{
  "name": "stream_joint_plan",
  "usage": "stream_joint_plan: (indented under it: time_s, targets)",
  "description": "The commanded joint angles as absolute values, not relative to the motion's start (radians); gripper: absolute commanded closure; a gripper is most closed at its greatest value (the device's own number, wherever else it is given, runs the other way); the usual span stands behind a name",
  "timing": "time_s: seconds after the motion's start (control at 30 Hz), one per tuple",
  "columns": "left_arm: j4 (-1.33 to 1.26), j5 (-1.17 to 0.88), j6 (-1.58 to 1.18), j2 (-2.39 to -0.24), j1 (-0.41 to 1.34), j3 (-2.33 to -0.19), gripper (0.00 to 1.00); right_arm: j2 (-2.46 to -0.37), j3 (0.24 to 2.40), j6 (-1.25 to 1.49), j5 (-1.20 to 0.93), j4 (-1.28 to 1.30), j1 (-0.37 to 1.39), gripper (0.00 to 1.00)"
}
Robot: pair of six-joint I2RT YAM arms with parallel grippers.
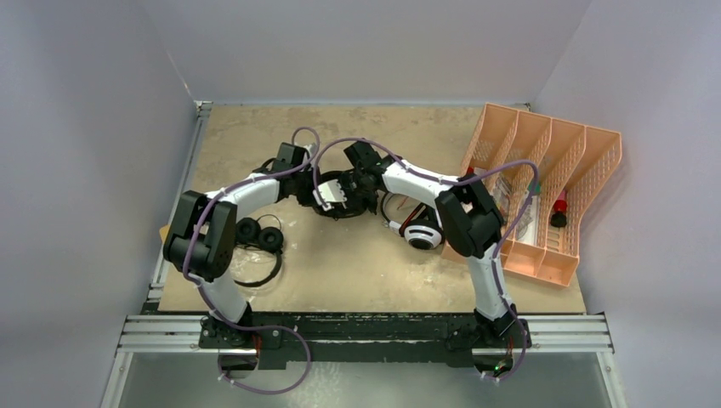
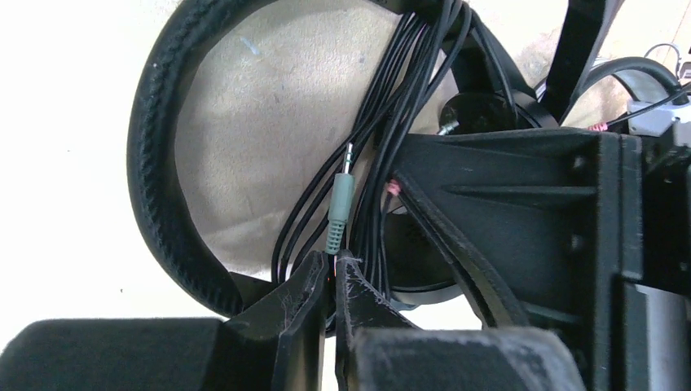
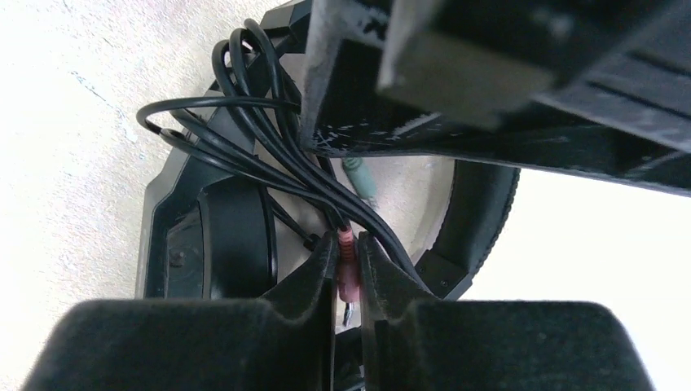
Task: Wrap the headphones
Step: Adjust the headphones cable on the headphones.
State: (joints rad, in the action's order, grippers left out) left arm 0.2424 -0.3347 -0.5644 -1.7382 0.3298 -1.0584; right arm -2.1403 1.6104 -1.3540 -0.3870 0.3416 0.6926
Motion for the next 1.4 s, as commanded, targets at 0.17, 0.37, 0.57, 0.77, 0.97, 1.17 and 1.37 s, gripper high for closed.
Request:
stream_joint_plan:
  time_s: [0.17,0.37,0.57,0.77,0.97,1.17,1.37]
  targets:
    - [0.281,-0.344,-0.545,-1.716,0.333,-1.116,0.79,-2.053,1.622,-1.395,-0.377,0.399,0.689,0.68]
    - [0.317,-0.316,-0.536,-1.669,0.333,-1.134,0.73,-2.032,1.636,-1.414,-0.356,0.461,0.689,0.64]
    - [0.365,-0.284,-0.511,-1.633,0.333,-1.164,0.68,-1.992,1.626,-1.380,-0.321,0.437,0.689,0.58]
    - [0.398,-0.238,-0.483,-1.595,0.333,-1.194,0.62,-1.964,1.617,-1.357,-0.291,0.406,0.685,0.50]
    - [0.394,-0.263,-0.495,-1.566,0.333,-1.197,0.59,-1.956,1.639,-1.324,-0.285,0.379,0.676,0.39]
    - [0.383,-0.287,-0.504,-1.529,0.333,-1.170,0.58,-1.990,1.686,-1.288,-0.259,0.403,0.669,0.34]
    - [0.185,-0.403,-0.565,-1.451,0.345,-1.030,0.43,-1.990,1.681,-1.224,-0.308,0.370,0.654,0.32]
